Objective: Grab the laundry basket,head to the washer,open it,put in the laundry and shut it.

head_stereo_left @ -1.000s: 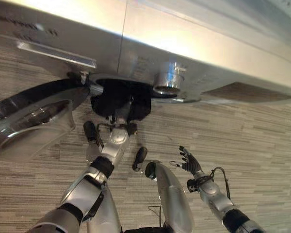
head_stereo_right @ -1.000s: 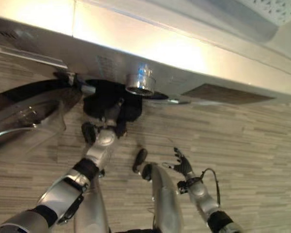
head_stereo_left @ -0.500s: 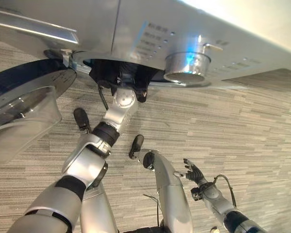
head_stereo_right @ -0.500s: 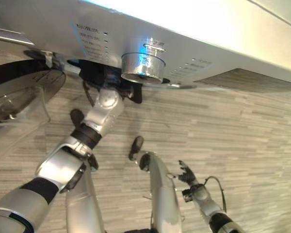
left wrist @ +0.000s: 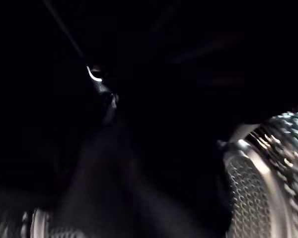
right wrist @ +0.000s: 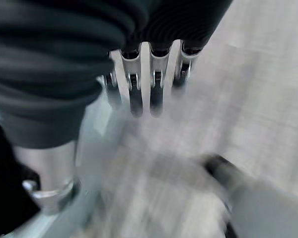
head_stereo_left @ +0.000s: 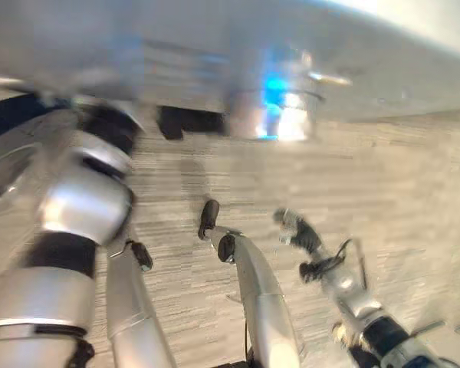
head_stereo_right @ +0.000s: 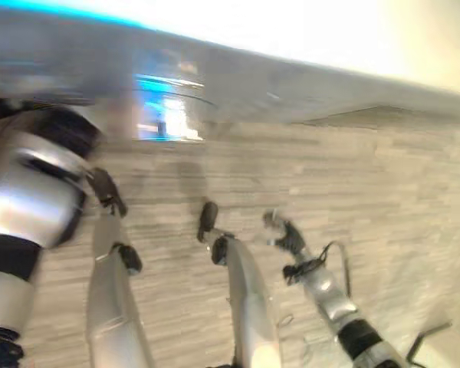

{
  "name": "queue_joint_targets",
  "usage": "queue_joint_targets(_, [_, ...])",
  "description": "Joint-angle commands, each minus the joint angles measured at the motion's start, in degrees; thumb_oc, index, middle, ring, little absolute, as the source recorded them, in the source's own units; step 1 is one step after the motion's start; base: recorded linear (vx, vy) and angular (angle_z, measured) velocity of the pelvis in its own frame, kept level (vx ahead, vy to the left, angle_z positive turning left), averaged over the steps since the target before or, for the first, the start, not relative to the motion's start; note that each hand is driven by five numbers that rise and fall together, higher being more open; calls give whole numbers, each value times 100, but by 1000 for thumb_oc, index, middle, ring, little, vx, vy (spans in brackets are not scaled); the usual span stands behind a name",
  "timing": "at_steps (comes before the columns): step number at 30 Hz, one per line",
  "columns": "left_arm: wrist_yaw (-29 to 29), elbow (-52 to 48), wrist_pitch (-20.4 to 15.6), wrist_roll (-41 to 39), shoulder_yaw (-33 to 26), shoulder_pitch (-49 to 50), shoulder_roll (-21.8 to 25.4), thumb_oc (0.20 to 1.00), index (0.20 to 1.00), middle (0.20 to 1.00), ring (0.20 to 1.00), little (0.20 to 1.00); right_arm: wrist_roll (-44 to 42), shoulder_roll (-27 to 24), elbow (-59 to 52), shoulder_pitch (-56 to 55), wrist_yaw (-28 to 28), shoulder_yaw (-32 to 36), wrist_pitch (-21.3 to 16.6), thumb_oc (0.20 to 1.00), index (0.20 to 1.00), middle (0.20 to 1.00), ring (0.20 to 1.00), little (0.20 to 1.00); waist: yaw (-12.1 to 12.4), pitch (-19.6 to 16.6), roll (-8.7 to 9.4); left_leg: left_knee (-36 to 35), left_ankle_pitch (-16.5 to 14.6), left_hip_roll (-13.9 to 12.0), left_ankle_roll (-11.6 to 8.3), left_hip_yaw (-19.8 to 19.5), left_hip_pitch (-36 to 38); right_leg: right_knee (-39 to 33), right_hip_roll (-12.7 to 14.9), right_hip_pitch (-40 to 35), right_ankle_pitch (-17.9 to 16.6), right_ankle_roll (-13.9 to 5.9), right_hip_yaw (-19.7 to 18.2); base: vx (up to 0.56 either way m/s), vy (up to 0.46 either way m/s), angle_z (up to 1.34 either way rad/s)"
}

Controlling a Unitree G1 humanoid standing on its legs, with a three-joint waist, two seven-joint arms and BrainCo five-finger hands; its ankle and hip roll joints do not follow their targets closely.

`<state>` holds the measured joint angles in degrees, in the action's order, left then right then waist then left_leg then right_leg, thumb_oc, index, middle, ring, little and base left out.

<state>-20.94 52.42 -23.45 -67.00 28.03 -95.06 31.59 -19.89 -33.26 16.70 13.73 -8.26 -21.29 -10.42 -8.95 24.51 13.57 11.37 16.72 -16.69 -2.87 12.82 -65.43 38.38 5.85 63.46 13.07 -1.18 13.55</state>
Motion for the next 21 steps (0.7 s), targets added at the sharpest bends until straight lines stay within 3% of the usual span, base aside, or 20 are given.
queue_joint_targets(1, [176, -177, -658, -125, -343, -1579, 52, 200, 200, 200, 200, 200, 126, -337, 106, -730, -120, 92, 99, 1000, 1000, 1000, 1000, 1000, -291, -600, -578, 1147, -1116, -231, -315, -310, -552, -713, -197, -739, 206, 102, 280, 59, -60, 14])
queue_joint_targets(4, [87, -406, -543, 187, -137, -1377, -120, 200, 200, 200, 200, 200, 119, -347, 90, -905, -115, 233, 127, 1000, 1000, 1000, 1000, 1000, -267, -615, -669, 1194, -1159, -136, -260, -381, -682, -589, -174, -562, 261, 138, 260, 37, -28, 16])
queue_joint_targets(7, [261, 96, 95, 1501, 669, -1198, -28, 200, 200, 200, 200, 200, 16, -321, 219, -1003, -13, 291, 42, 1000, 1000, 1000, 1000, 1000, -214, -621, -767, 1202, -1159, -50, -243, -410, -765, -571, -173, -493, 310, 159, 245, 29, -35, 9])
queue_joint_targets(8, [244, 92, 100, 1524, 681, -1203, -38, 580, 580, 580, 580, 580, 14, -305, 227, -997, -11, 289, 36, 1000, 1000, 1000, 1000, 1000, -209, -622, -759, 1184, -1135, -50, -232, -409, -769, -583, -175, -488, 292, 163, 253, 16, -10, 8])
queue_joint_targets(9, [341, 305, 347, 2245, 1144, -1142, 29, 1000, 1000, 1000, 1000, 1000, -40, -279, 289, -1006, 68, 291, -11, 1000, 1000, 1000, 1000, 1000, -195, -610, -812, 1173, -1132, -13, -205, -399, -770, -589, -201, -485, 289, 180, 251, 3, 18, 15])
queue_joint_targets(12, [376, 491, 538, 2978, 1567, -1080, -25, 1000, 1000, 1000, 1000, 1000, -123, -231, 401, -999, 158, 225, -73, 1000, 1000, 1000, 1000, 1000, -168, -606, -817, 1141, -1113, 15, -194, -416, -761, -605, -211, -480, 269, 185, 244, 9, -20, 12])
queue_joint_targets(13, [328, 665, 760, 3965, 1998, -1091, -88, 1000, 1000, 1000, 1000, 1000, -215, -189, 521, -995, 263, 171, -136, 1000, 1000, 1000, 1000, 1000, -166, -602, -847, 1116, -1097, 47, -167, -429, -717, -618, -236, -499, 271, 215, 214, 8, -16, 5])
queue_joint_targets(14, [308, 667, 767, 3997, 2006, -1095, -102, 1000, 1000, 1000, 1000, 1000, -219, -174, 534, -986, 267, 167, -144, 1000, 1000, 1000, 1000, 1000, -164, -596, -833, 1113, -1096, 48, -168, -429, -710, -622, -235, -506, 271, 216, 215, 9, -18, 5])
queue_joint_targets(15, [267, 829, 982, 4867, 2346, -1131, -111, 1000, 1000, 1000, 1000, 1000, -232, -177, 658, -958, 331, 105, -181, 1000, 1000, 1000, 1000, 1000, -157, -607, -823, 1090, -1093, 59, -161, -421, -703, -671, -263, -539, 249, 223, 204, 0, 0, 0])
queue_joint_targets(16, [253, 828, 990, 4892, 2351, -1132, -119, 1000, 1000, 1000, 1000, 1000, -234, -164, 672, -947, 333, 99, -189, 1000, 1000, 1000, 1000, 1000, -155, -604, -811, 1088, -1092, 59, -161, -419, -697, -676, -264, -544, 246, 223, 202, 0, 0, 0])
queue_joint_targets(17, [114, 959, 1252, 5928, 2695, -1166, -194, 1000, 1000, 1000, 1000, 1000, -197, -179, 849, -869, 376, -21, -201, 1000, 1000, 1000, 1000, 1000, -135, -630, -806, 1051, -1091, 64, -162, -412, -647, -755, -282, -619, 221, 213, 183, 0, 0, 0])
queue_joint_targets(20, [-30, 986, 1334, 6524, 2878, -1188, -188, 1000, 1000, 1000, 1000, 1000, -177, -150, 944, -830, 384, -72, -223, 1000, 1000, 1000, 1000, 1000, -124, -613, -782, 1052, -1096, 59, -155, -412, -608, -775, -290, -671, 198, 203, 168, 0, 8, 1])
queue_joint_targets(21, [-174, 1111, 1584, 7564, 3268, -1152, -227, 1000, 1000, 1000, 1000, 1000, -136, -173, 1056, -775, 411, -182, -255, 1000, 1000, 1000, 1000, 1000, -115, -619, -796, 1016, -1102, 42, -147, -416, -525, -785, -304, -723, 185, 193, 155, 2, 15, 7])
